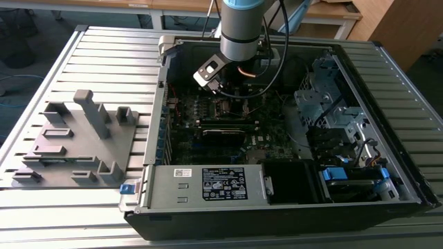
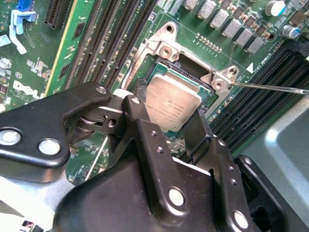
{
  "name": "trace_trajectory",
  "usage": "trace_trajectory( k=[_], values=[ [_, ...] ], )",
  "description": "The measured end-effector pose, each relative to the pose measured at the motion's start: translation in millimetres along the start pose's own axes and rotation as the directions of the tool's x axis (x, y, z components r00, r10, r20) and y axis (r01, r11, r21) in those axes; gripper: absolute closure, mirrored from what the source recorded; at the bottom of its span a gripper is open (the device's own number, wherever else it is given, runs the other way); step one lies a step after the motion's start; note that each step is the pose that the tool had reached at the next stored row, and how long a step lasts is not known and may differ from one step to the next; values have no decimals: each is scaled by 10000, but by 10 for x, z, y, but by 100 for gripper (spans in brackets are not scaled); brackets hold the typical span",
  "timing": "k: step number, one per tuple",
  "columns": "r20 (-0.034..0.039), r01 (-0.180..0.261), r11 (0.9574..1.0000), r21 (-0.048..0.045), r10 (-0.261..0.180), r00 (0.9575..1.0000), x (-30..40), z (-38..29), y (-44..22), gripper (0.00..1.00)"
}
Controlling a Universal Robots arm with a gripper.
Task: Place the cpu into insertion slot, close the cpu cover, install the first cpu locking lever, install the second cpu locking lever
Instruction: 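Place the cpu into insertion slot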
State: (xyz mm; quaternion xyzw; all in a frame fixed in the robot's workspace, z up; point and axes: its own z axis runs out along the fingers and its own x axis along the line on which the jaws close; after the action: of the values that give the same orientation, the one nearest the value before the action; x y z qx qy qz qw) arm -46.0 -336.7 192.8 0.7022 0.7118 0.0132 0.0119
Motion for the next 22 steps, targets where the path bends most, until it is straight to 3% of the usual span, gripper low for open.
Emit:
trace_trajectory(
  k=[22],
  values=[
    [5,-195,9998,-2,195,9998,1,-11,1,46]
  ],
)
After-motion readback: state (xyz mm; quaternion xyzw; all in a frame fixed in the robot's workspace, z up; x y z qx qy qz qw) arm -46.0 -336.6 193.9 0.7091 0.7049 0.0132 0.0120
